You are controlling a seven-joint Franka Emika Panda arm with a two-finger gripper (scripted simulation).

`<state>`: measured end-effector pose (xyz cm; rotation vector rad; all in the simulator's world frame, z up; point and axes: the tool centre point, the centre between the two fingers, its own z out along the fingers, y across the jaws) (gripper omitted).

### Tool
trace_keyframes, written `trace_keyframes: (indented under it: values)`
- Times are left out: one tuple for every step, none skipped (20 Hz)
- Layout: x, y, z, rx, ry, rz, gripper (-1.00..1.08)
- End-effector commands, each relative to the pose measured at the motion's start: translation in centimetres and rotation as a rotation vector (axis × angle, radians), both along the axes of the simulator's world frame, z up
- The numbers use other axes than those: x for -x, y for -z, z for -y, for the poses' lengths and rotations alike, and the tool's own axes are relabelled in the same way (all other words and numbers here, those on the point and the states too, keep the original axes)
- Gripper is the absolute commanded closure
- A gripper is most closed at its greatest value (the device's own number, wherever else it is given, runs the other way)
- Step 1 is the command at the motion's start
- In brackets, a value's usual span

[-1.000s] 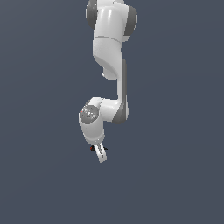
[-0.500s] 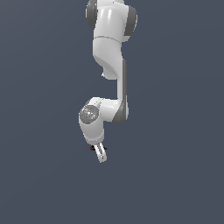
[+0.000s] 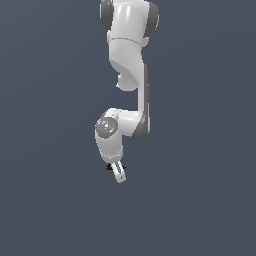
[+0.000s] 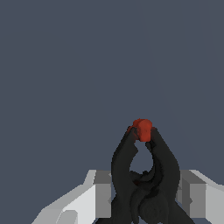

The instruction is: Pick up the object and move it to a goal position.

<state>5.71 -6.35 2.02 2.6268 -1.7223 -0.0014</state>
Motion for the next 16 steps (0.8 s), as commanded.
trace_keyframes:
  values:
    - [0.4,-0.5,-1.1,0.000,-0.001,0.001,1.08]
    - [0.7,-0.7,-1.6,0.000,-0.001,0.001,1.08]
    - [1.0,-1.0,-2.2,0.000,-0.001,0.001,1.08]
    - [1.3,-1.3,-2.8,0.000,-0.001,0.001,1.08]
    - [1.6,-1.6,-3.5,0.000,-0.001,0.001,1.08]
    - [2.0,-2.0,-4.3,0.000,-0.001,0.001,1.08]
    - [2.4,-2.4,-5.2,0.000,-0.001,0.001,1.08]
    - [2.8,-2.8,-6.1,-0.001,-0.002,0.001,1.08]
    - [3.2,-3.2,-7.1,-0.001,-0.002,0.001,1.08]
    - [3.7,-3.7,-8.0,-0.001,-0.002,0.001,1.08]
    - [4.1,-4.1,-9.0,-0.001,-0.002,0.001,1.08]
    - [4.5,-4.5,-9.9,-0.001,-0.002,0.001,1.08]
    - [4.9,-4.9,-10.8,-0.001,-0.002,0.001,1.08]
    - [5.3,-5.3,-11.6,-0.001,-0.002,0.001,1.08]
    - [5.7,-5.7,-12.5,-0.001,-0.002,0.001,1.08]
    - [6.0,-6.1,-13.3,-0.001,-0.002,0.001,1.08]
